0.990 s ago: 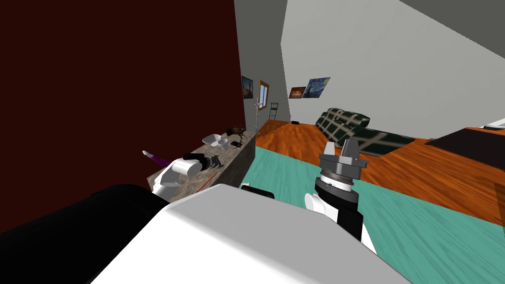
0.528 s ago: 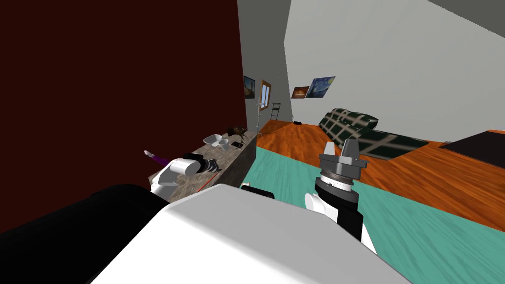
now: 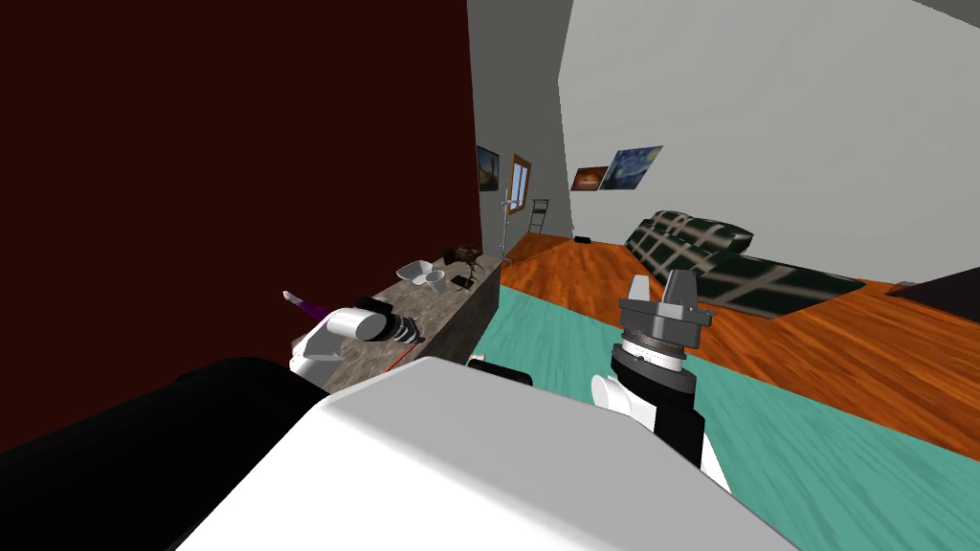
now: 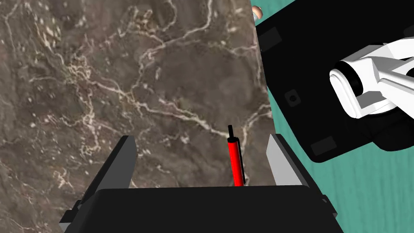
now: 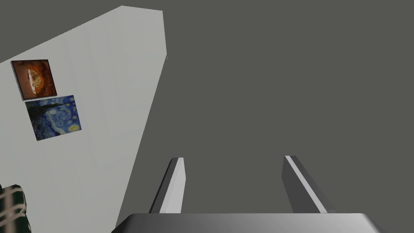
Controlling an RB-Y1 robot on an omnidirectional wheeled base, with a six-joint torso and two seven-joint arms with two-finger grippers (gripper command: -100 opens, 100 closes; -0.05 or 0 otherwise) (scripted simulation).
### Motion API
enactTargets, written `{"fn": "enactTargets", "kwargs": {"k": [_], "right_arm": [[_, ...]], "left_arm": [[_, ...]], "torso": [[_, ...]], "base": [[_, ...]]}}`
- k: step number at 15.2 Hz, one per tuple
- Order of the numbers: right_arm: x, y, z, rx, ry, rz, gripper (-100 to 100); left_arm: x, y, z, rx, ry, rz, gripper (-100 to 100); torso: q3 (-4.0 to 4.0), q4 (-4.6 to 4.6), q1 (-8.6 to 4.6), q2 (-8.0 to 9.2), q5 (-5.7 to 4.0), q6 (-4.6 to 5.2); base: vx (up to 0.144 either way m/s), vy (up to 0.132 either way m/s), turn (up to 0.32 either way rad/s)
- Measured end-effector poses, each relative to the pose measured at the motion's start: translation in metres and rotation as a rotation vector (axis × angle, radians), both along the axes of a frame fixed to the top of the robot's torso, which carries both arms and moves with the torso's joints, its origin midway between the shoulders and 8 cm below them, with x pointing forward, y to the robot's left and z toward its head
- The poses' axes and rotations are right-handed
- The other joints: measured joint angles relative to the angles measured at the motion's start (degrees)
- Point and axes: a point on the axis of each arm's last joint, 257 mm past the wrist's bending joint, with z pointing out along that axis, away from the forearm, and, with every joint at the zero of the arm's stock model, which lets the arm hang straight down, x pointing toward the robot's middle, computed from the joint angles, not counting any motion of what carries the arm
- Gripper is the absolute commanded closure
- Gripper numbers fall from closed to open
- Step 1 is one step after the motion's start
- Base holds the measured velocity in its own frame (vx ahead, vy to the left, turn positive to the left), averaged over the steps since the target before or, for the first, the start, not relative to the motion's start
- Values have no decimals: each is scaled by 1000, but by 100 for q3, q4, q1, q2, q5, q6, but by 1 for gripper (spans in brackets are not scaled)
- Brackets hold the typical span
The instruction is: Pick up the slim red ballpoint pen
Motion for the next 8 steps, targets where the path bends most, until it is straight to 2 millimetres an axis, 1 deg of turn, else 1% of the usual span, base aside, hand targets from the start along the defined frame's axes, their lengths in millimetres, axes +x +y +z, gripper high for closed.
{"fn": "enactTargets", "kwargs": {"k": [8], "right_arm": [[0, 0, 0, 0, 0, 0, 0]], "left_arm": [[-43, 1, -9, -51, 171, 58, -100]], "torso": [[-1, 0, 0, -2, 0, 1]], "base": [[33, 3, 58]]}}
